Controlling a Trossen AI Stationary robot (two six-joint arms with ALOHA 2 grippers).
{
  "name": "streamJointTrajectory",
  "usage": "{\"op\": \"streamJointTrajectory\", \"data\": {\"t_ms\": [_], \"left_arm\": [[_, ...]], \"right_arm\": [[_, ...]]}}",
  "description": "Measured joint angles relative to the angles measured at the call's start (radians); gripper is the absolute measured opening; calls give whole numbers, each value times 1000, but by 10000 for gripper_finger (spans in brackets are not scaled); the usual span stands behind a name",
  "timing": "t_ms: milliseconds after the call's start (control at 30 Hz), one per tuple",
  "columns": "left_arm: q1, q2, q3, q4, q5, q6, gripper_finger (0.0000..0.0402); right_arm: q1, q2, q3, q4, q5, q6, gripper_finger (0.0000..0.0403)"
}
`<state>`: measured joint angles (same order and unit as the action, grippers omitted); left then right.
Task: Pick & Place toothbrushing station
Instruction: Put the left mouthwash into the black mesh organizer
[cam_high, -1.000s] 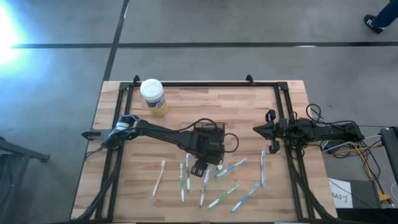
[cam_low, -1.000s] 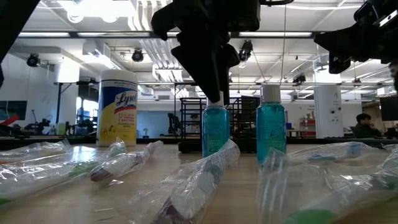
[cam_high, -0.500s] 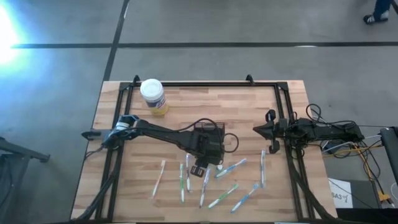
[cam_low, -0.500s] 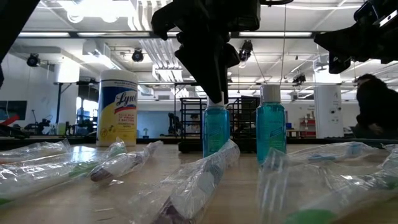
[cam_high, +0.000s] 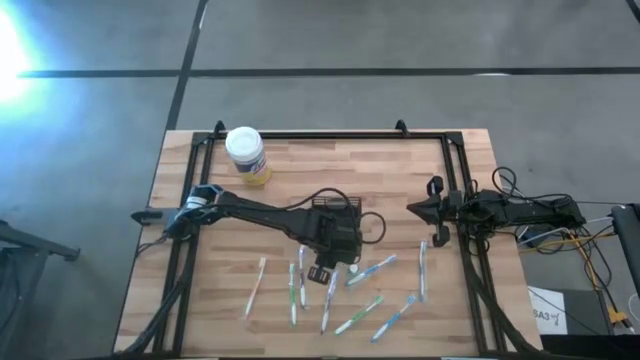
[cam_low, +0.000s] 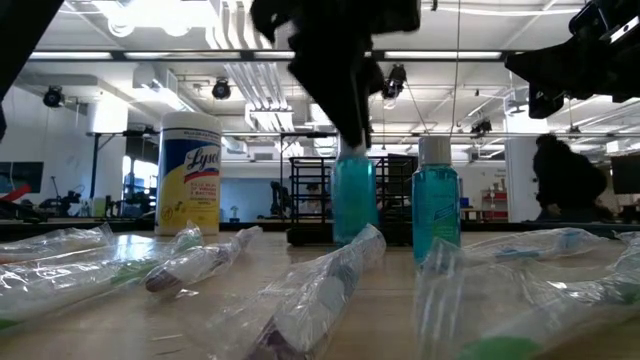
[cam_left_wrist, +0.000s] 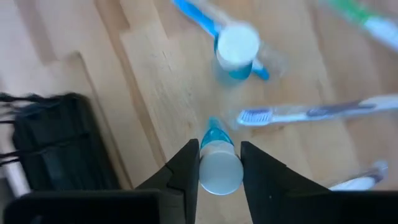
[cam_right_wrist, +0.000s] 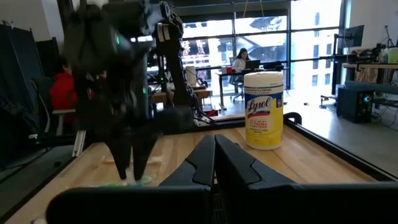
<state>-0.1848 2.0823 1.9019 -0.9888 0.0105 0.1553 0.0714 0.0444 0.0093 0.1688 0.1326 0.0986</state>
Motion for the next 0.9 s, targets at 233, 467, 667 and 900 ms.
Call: {"op": "streamJointTrajectory", "data": {"t_ms": [233,467,667,900], "left_arm": [[-3,-76,27,-35,0,-57,98],[-20,-228,-34,-95,-2,-111,98],[-34,-443,-238,-17,-25,-184,98],[-36,-820,-673,208,-98,-341,98]], "right_arm": [[1,4,0,-9,-2,4,8],[0,5,0,-10,-2,24,8],[0,5,0,-11,-1,27,8],[0,5,0,-13,-1,31,8]]}}
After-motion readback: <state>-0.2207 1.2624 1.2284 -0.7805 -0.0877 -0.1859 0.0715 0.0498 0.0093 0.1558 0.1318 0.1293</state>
